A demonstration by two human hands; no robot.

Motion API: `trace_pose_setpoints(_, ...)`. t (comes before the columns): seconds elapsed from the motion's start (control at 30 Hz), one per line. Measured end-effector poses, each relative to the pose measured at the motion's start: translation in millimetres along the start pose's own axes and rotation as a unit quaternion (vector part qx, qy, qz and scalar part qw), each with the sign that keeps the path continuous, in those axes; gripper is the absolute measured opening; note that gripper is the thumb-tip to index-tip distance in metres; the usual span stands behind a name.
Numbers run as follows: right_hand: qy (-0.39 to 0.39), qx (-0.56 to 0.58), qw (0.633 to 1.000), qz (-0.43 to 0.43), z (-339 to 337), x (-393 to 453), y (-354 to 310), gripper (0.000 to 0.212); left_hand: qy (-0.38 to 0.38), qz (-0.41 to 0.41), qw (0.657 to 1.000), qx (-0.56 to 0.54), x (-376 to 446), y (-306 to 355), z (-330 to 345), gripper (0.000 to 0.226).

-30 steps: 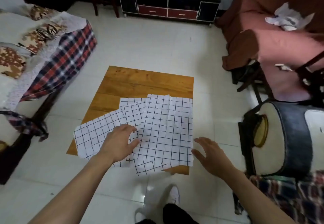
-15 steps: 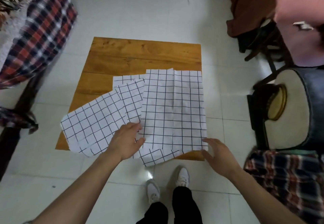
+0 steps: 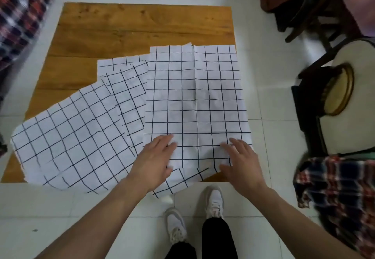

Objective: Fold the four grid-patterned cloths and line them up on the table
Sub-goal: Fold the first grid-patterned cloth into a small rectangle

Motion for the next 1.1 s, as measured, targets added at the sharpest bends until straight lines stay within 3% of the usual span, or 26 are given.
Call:
trace_pose_setpoints(0.1,0.010,-0.004,0.999,-0.037,8,6,1,0.063,-0.035,0.009,0.999,0.011,10,-4,17,0.079)
trace_pose_setpoints(0.3,0.033,-0.045,0.997,-0.060,9,5,4,0.066,-0.028,-0.006,0.996,0.085,14,2,16,0.082)
trace_pose_setpoints(0.43,0.031,-0.048,0.996,-0.061,11,4,4,0.070,0.000,-0.013,0.992,0.123,17,11,12,0.092)
trace_pose_setpoints(0.63,0.041,-0.054,0.996,-0.061,11,4,4,0.072,0.032,0.006,0.990,0.136,17,15,7,0.085)
trace_pose_setpoints(0.73,0.037,-0.056,0.996,-0.059,11,6,4,0.074,0.055,0.026,0.992,0.108,15,12,-1,0.074)
trace_pose_setpoints(0.97,0.072,-0.031,0.992,-0.096,3,3,-7,0.068,0.160,0.059,0.985,0.006,-1,-1,-22,0.022)
trace_pose_setpoints(1.1,0.124,-0.046,0.985,-0.112,-13,-1,-14,0.049,0.194,0.052,0.979,-0.023,-12,-1,-42,0.011)
Point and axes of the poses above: each hand's wrist, its own x-axis towards the middle knuckle, its own z-axis out of the palm, y = z × x, the point moved 10 cm from there along x, towards the middle knuckle, and after that the axes turned 12 degrees about -y, right-handed, at the moved point
